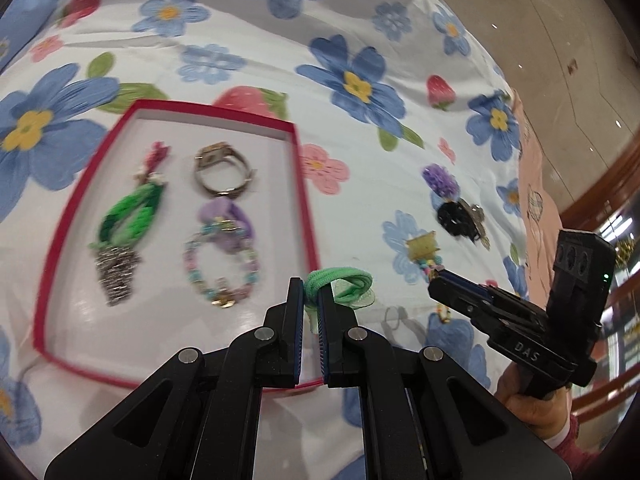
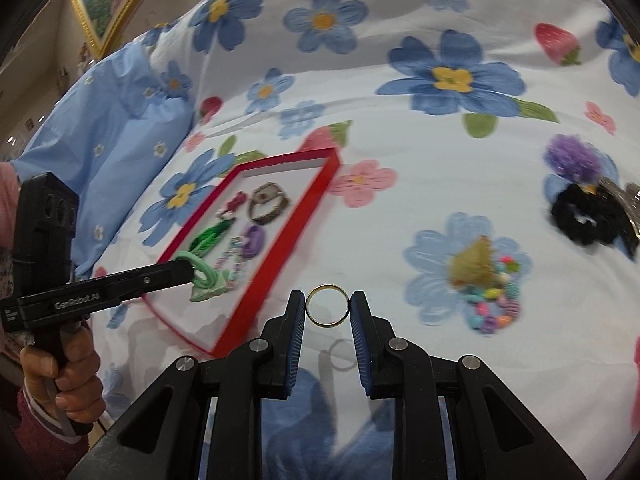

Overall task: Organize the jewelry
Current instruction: 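Carry the hair tie and ring into the red tray and open both tools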

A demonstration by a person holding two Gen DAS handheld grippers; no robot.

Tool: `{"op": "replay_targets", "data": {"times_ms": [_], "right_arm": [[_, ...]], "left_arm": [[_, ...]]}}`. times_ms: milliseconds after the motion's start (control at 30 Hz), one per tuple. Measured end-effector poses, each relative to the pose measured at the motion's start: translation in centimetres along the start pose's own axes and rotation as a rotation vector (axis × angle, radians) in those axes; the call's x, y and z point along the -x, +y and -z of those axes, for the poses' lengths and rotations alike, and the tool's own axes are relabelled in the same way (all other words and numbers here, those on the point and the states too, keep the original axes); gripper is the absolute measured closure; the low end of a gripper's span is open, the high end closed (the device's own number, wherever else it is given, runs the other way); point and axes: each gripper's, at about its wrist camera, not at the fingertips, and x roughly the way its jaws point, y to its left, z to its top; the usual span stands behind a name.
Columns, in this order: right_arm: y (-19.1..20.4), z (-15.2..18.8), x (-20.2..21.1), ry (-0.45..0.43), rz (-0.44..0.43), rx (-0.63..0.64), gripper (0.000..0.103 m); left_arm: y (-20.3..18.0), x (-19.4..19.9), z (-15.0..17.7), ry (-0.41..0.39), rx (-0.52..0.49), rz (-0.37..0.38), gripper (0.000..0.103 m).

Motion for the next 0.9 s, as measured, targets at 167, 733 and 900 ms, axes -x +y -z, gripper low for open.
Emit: {"op": "replay_targets", "data": {"times_ms": [167, 733, 900], "right_arm": [[2.3, -0.2, -1.0, 0.012, -0.047, 0.028, 0.080], [9.5, -0.6, -6.3, 0.115, -0.146, 0.163, 0.079], [10.5, -0.3, -8.6, 0.177, -0.141, 0.195, 0.080]], "left_arm": [[2.3, 1.5, 0.4, -0.021, 0.039, -0.039, 0.098], [9.2, 3.2, 1.3, 0.002, 0.167, -0.149, 0.098], [10.4, 2.6, 1.5, 0.027, 0.191, -0.164, 0.098]]}}
